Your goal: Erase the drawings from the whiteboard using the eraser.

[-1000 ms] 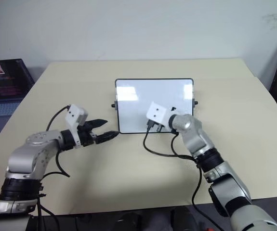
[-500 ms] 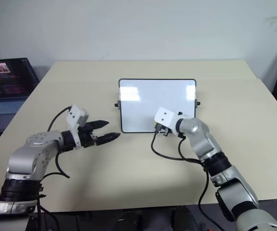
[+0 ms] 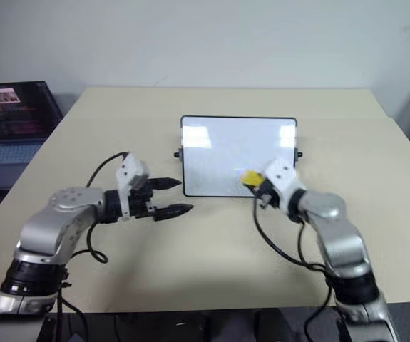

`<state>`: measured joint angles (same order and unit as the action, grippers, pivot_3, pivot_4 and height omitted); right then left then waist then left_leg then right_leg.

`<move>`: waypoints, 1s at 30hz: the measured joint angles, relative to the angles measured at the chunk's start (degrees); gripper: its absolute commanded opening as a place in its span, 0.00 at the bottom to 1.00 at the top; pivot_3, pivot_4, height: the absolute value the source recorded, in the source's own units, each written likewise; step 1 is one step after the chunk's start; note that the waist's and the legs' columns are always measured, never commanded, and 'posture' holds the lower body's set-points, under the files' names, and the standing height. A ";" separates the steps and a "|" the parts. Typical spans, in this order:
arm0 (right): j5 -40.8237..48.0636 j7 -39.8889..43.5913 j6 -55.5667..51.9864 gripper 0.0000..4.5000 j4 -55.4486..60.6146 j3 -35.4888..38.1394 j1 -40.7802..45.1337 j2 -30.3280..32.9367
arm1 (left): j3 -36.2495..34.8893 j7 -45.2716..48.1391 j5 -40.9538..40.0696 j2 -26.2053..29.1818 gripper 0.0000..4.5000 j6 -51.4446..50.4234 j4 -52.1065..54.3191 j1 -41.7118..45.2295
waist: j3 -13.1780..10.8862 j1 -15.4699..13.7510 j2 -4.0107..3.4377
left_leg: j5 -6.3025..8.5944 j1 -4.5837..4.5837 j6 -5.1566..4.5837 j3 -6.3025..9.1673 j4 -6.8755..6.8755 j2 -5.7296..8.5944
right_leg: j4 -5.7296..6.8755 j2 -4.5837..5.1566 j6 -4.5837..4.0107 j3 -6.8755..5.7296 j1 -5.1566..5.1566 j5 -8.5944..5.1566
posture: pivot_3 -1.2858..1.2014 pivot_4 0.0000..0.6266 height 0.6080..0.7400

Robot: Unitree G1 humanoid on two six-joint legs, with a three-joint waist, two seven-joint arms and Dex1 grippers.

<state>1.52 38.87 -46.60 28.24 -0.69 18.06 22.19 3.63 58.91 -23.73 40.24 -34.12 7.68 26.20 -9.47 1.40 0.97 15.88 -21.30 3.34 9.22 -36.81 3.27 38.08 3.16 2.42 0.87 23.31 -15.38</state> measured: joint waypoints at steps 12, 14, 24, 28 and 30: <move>5.09 -13.91 -12.11 0.26 8.00 19.09 -15.89 -8.23 | 12.46 10.42 1.46 -8.34 1.00 6.89 -2.68 11.13 | -0.01 0.74 -0.04 | 0.07 0.30 -0.14 -0.36 0.04 0.01 | 0.11 -0.11 0.03 0.07 -0.11 -0.02 | 0.52 0.24 1.00; 5.90 -15.30 -12.53 0.26 7.28 19.95 -15.49 -8.70 | 13.15 11.61 1.80 -8.96 1.00 7.47 -3.63 11.44 | -0.01 0.71 -0.04 | 0.07 0.30 -0.15 -0.36 0.03 0.01 | 0.12 -0.12 0.04 0.07 -0.11 -0.02 | 0.52 0.24 1.00; 8.93 -19.34 -12.36 0.26 0.13 20.78 -11.82 -8.62 | 14.72 14.38 2.91 -9.62 1.00 9.67 -5.07 11.69 | -0.02 0.50 -0.04 | 0.09 0.29 -0.21 -0.37 0.02 0.02 | 0.11 -0.11 0.06 0.07 -0.12 -0.02 | 0.52 0.24 1.00; 9.47 -19.83 -11.39 0.26 -3.50 20.80 -11.03 -7.49 | 14.71 14.25 3.53 -9.62 1.00 9.71 -5.30 11.13 | -0.02 0.54 -0.04 | 0.11 0.29 -0.23 -0.40 0.02 0.01 | 0.12 -0.11 0.07 0.08 -0.12 -0.03 | 0.52 0.24 1.00; 9.78 -19.84 -10.68 0.26 -5.31 20.70 -10.06 -6.44 | 14.69 14.18 3.63 -9.62 1.00 9.71 -5.30 10.71 | -0.02 0.54 -0.05 | 0.11 0.30 -0.24 -0.41 0.02 0.02 | 0.13 -0.11 0.07 0.08 -0.12 -0.03 | 0.52 0.24 1.00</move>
<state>11.30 19.03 -57.28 22.93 20.02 7.99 15.75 18.32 73.09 -20.10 30.62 -24.41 2.38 36.91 -9.49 1.94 0.92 15.99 -21.01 3.10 8.82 -36.80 3.29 38.21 3.05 2.48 0.95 23.19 -15.41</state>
